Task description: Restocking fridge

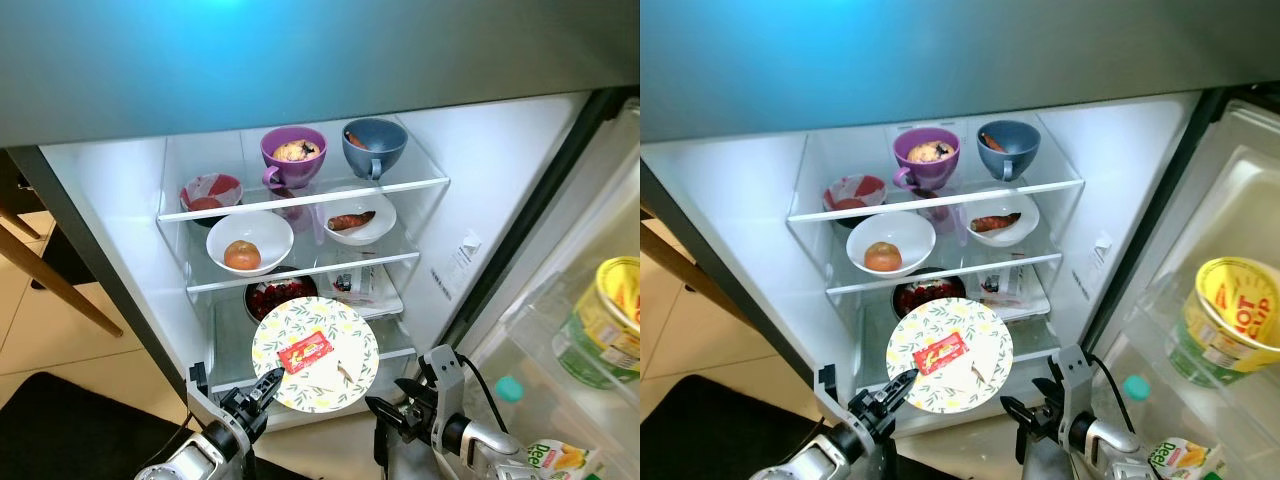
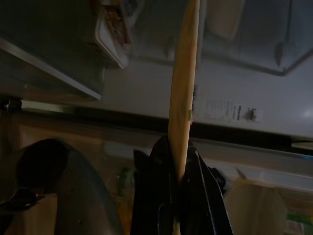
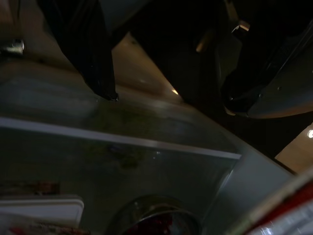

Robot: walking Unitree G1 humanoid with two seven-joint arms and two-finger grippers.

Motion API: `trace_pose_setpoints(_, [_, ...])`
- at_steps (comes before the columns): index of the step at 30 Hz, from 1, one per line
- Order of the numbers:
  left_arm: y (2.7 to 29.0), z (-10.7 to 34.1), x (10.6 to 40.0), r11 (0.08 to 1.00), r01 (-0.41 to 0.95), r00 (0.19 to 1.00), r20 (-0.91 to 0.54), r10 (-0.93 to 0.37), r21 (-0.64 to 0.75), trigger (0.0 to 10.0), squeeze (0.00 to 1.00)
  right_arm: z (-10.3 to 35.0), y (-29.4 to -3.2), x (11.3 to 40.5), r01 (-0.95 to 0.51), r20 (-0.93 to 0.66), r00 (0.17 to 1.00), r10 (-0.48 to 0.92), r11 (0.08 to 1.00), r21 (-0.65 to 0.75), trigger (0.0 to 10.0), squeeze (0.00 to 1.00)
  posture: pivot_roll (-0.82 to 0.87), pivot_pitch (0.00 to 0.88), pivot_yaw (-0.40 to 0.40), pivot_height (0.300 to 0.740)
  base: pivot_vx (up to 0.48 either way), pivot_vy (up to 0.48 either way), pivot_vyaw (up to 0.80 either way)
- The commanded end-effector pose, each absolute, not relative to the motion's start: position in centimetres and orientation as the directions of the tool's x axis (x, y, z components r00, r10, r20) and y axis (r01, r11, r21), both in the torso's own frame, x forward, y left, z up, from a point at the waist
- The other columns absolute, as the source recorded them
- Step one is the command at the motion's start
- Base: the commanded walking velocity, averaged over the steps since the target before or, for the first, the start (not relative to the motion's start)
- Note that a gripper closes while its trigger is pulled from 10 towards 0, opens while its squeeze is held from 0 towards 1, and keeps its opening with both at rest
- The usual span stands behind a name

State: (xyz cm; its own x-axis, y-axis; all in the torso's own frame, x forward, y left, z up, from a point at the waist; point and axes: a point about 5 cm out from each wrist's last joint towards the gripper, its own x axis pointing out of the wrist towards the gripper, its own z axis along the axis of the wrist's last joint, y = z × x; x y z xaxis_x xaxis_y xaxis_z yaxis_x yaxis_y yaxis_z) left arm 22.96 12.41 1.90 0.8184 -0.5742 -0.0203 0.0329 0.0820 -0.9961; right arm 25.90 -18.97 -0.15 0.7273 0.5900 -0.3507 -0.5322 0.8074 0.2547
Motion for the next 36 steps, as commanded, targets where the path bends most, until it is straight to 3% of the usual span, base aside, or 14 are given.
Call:
trace_pose_setpoints(1, [12.0,1.7,22.8,0.056,0.034,0.819,-0.004,-0.574,-0.998,10.0,0.00,0.0,-18.7,26.0,-0.545,-0.343,0.717,0.606,0.795,0.266,10.0,0.00,-0.06,0.100,0.000,0.550,0.000,0.000,0.00])
trace_pose_setpoints(36, [12.5,2.0,22.5,0.037,0.072,0.818,0.037,-0.575,-0.997,10.0,0.00,2.0,-18.1,26.0,-0.655,-0.232,0.647,0.726,0.685,0.319,10.0,0.00,-0.06,0.107,-0.002,0.380,0.000,0.000,0.00])
